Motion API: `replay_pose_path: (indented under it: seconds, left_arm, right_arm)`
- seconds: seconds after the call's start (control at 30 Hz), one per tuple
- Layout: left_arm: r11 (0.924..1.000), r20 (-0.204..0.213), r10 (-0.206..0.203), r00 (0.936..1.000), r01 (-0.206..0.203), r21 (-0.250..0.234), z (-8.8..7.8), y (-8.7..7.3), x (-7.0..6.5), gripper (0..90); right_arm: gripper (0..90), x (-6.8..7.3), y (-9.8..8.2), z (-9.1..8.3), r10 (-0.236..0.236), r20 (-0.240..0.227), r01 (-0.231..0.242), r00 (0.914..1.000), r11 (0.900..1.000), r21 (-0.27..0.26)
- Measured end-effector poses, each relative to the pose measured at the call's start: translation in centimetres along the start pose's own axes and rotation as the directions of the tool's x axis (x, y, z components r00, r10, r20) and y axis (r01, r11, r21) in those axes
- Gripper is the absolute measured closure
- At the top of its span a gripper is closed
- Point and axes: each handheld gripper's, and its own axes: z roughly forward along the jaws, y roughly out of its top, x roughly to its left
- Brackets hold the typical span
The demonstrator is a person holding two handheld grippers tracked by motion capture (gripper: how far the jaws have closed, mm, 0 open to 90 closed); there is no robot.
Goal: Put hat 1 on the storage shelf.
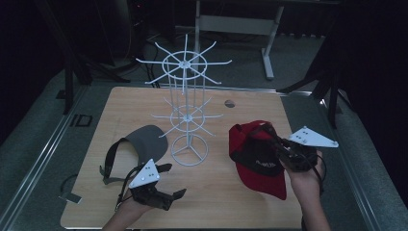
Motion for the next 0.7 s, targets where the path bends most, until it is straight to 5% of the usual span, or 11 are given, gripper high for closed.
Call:
replay_pose_path:
  seconds: [0.2,0.4,0.7]
  left_arm:
    - [0.9990,0.032,0.038,0.9988,-0.037,-0.024,0.2,2.3,-0.3,10.0]
    - [0.9939,0.099,0.101,0.9899,-0.096,-0.053,0.7,5.3,-1.3,10.1]
    - [0.9876,0.098,0.148,0.9840,-0.142,-0.067,1.6,8.3,-1.8,10.2]
  right_arm:
    - [84.2,0.2,0.2,-0.8,0.004,-0.015,-0.004,0.9999,1.000,-0.013]
    - [84.1,0.7,0.5,-1.6,0.005,-0.041,-0.006,0.9992,1.000,-0.029]
    - [84.2,1.9,1.2,-2.9,-0.016,-0.073,0.011,0.9972,0.998,-0.061]
